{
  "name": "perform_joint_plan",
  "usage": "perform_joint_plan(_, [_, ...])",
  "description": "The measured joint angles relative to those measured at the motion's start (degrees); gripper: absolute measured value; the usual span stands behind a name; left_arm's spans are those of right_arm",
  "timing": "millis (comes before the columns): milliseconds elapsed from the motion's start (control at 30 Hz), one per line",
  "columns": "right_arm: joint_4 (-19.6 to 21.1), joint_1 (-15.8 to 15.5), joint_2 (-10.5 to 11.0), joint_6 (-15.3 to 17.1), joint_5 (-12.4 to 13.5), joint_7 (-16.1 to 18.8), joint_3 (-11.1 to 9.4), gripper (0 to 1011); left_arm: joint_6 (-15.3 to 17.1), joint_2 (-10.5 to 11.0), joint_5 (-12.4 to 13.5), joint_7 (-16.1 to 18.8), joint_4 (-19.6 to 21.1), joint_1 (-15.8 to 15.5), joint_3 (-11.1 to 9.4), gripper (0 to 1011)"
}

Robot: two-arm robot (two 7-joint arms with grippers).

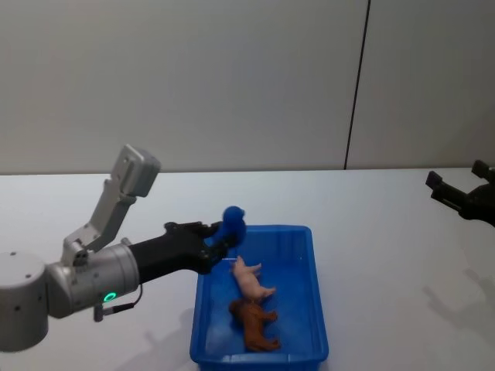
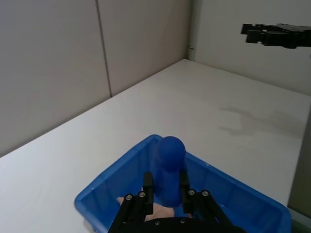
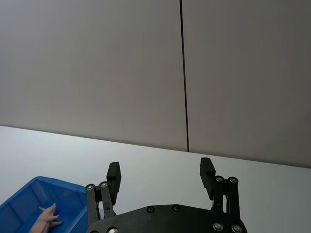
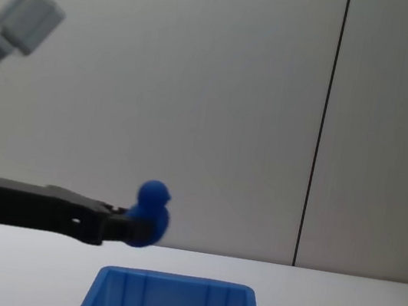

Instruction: Pick up the two dolls from the table and place them into the box.

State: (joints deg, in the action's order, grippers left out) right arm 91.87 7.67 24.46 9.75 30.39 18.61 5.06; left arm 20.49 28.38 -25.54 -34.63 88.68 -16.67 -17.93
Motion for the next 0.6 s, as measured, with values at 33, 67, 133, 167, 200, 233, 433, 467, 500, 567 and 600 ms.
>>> perform_joint_plan(33, [0.0,0.0,0.0,0.0,0.0,0.0,0.0,1001,0.1,-0.2,0.3,-0.8,-0.4,-0.4,-0.1,298])
perform_joint_plan(67, [0.0,0.0,0.0,0.0,0.0,0.0,0.0,1001,0.4,-0.7,0.8,-2.6,-1.3,-1.3,-0.4,319])
perform_joint_plan(133, [0.0,0.0,0.0,0.0,0.0,0.0,0.0,1001,0.7,-1.3,1.4,-4.1,-2.4,-2.3,-0.8,398])
perform_joint_plan(167, [0.0,0.0,0.0,0.0,0.0,0.0,0.0,1001,0.8,-1.5,1.6,-4.9,-2.7,-2.6,-0.9,423])
perform_joint_plan(200, [0.0,0.0,0.0,0.0,0.0,0.0,0.0,1001,0.9,-2.0,2.3,-6.7,-3.9,-3.7,-1.2,487])
perform_joint_plan(233, [0.0,0.0,0.0,0.0,0.0,0.0,0.0,1001,1.0,-2.4,2.6,-7.5,-4.4,-4.3,-1.4,509])
perform_joint_plan(433, [0.0,0.0,0.0,0.0,0.0,0.0,0.0,1001,1.2,-4.4,4.7,-13.7,-8.7,-7.8,-2.6,692])
perform_joint_plan(467, [0.0,0.0,0.0,0.0,0.0,0.0,0.0,1001,1.2,-4.5,4.9,-14.3,-9.0,-8.1,-2.7,730])
perform_joint_plan(500, [0.0,0.0,0.0,0.0,0.0,0.0,0.0,1001,1.2,-4.7,5.1,-14.9,-9.5,-8.5,-2.8,746])
perform_joint_plan(567, [0.0,0.0,0.0,0.0,0.0,0.0,0.0,1001,1.2,-5.0,5.7,-16.5,-10.4,-9.3,-3.1,802])
perform_joint_plan(600, [0.0,0.0,0.0,0.0,0.0,0.0,0.0,1001,1.2,-5.0,5.8,-16.9,-10.5,-9.4,-3.1,842])
